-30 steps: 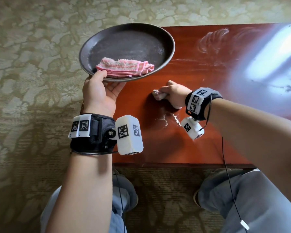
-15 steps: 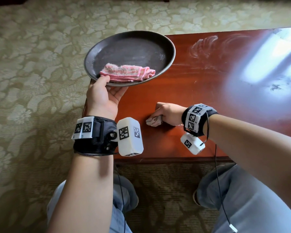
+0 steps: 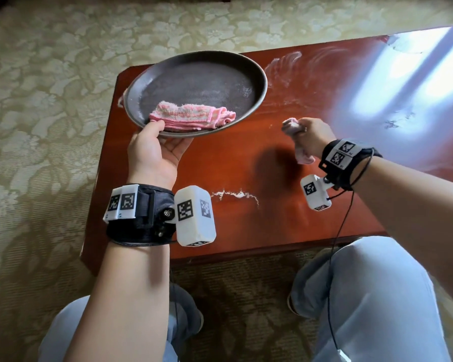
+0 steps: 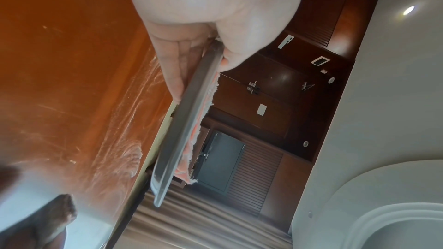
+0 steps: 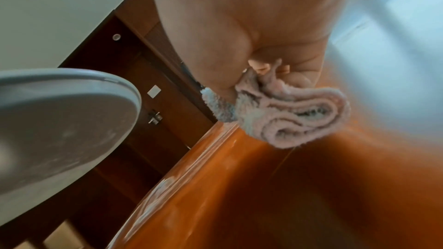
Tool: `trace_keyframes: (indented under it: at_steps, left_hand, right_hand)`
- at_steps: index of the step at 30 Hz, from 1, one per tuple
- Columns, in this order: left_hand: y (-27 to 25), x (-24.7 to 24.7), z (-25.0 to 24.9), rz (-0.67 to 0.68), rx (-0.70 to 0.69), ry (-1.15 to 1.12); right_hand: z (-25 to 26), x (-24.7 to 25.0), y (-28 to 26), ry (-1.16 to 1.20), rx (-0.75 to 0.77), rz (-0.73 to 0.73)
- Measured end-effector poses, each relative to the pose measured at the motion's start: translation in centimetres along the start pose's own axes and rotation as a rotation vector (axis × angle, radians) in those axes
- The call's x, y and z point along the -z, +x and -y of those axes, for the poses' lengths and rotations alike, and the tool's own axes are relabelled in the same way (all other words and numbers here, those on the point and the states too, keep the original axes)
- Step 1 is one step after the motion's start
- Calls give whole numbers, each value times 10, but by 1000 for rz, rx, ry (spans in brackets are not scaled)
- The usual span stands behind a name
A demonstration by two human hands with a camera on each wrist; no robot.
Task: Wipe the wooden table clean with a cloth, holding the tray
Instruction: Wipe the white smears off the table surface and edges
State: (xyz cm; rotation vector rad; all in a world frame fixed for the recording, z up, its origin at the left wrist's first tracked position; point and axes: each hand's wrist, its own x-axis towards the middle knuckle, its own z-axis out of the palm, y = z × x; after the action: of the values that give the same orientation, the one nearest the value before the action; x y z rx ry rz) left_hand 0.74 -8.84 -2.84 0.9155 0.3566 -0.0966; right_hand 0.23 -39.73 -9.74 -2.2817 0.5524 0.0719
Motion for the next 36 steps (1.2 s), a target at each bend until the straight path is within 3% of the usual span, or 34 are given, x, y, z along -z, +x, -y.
trace_keyframes:
  at_steps: [4, 6, 11, 18, 24, 32, 36]
  left_hand:
    - [3, -8, 12, 15, 14, 21]
    - [4, -10, 15, 19, 11, 29]
    - [10, -5, 17, 8, 6, 45]
    - [13, 7, 12, -7, 3, 34]
    - [3, 15, 7, -11, 13, 10]
    - [-24, 20, -3, 12, 14, 26]
    - [-38, 21, -8, 18, 6, 32]
  right_hand:
    - [-23, 13, 18, -169, -102, -63]
    - [-29, 7, 23, -200, -106, -9]
    - [-20, -14, 29, -191, -2, 50]
    - [6, -42, 22, -404, 253, 134]
    - [25, -55, -13, -437, 453, 259]
    - [32, -75, -61, -547, 598, 385]
    - [26, -87, -79, -538, 595, 356]
